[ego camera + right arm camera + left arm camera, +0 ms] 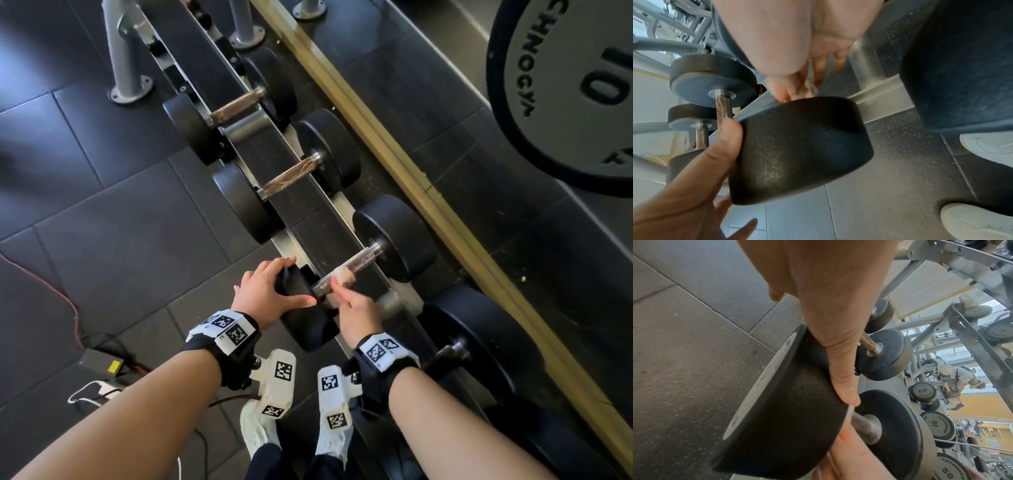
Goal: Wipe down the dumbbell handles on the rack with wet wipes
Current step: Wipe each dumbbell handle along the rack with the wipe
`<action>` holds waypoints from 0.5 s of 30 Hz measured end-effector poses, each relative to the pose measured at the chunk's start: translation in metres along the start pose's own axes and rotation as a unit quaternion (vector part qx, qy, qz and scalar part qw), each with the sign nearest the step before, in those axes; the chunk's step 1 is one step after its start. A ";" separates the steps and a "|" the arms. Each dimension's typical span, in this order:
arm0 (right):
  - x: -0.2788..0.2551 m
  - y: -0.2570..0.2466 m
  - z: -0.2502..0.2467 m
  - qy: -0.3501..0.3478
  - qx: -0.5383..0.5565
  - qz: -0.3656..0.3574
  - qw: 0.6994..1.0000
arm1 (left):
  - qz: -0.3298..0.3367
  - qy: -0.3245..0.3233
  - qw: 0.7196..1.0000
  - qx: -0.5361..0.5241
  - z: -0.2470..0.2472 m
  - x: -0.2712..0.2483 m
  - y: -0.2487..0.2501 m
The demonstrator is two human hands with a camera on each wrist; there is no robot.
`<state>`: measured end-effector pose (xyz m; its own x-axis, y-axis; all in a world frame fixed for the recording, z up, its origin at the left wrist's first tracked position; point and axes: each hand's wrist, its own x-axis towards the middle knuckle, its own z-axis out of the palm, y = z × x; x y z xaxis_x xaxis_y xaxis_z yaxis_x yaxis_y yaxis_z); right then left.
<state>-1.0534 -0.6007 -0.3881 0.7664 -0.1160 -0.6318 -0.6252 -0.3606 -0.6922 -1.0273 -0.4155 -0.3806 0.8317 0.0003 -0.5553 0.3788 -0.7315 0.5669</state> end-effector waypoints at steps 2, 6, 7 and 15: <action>-0.004 0.003 -0.003 -0.045 -0.021 0.011 0.999 | -0.002 0.001 1.000 0.005 -0.001 -0.001 0.001; 0.004 -0.001 -0.020 0.081 0.005 0.003 0.997 | -0.005 0.000 1.000 -0.001 -0.001 -0.001 0.001; 0.009 -0.003 -0.025 0.133 0.044 0.004 0.990 | -0.004 -0.001 1.000 0.000 0.000 -0.001 0.001; 0.010 -0.006 -0.001 0.054 0.087 0.012 0.995 | 0.011 0.006 1.000 -0.007 0.002 0.000 -0.002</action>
<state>-1.0416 -0.6003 -0.3902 0.7566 -0.2250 -0.6140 -0.6522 -0.1926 -0.7332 -1.0287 -0.4154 -0.3825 0.8445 -0.0080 -0.5355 0.3656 -0.7220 0.5874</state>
